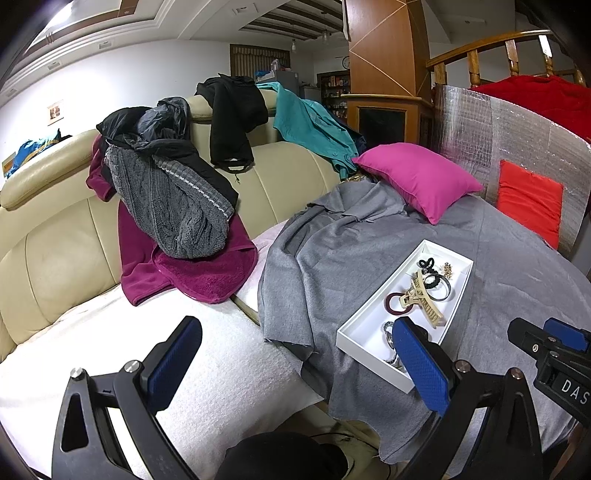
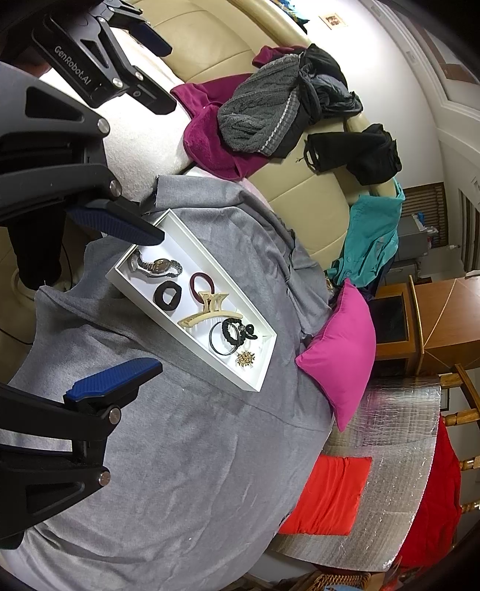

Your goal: Organize jewelry

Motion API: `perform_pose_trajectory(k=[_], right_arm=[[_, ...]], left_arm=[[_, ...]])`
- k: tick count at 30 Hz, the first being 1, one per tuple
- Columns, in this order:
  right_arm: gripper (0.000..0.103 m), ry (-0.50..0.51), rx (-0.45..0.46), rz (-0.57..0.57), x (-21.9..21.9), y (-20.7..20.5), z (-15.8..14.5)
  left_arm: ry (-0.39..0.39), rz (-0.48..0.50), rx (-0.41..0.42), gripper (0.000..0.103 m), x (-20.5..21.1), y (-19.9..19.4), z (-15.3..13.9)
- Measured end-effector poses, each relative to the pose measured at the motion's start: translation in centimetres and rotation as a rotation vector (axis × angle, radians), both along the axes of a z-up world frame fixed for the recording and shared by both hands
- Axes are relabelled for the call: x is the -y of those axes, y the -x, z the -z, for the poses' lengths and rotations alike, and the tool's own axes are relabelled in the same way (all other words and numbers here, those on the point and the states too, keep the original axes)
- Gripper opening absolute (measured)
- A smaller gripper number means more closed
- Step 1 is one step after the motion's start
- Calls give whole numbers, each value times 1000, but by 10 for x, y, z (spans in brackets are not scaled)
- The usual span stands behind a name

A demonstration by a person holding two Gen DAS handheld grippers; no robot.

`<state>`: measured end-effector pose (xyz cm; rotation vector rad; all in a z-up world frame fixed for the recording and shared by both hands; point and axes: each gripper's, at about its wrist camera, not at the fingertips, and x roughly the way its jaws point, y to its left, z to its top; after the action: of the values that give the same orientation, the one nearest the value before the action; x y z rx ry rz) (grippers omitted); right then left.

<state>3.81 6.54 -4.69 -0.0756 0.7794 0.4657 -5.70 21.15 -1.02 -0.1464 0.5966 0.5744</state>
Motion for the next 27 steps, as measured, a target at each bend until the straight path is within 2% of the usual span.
perform_pose_trajectory(k=[27], right_arm=[[67,6,-5,-7,-21,0,10]], left_arm=[[15,-24,-9,102,-28,4,7]])
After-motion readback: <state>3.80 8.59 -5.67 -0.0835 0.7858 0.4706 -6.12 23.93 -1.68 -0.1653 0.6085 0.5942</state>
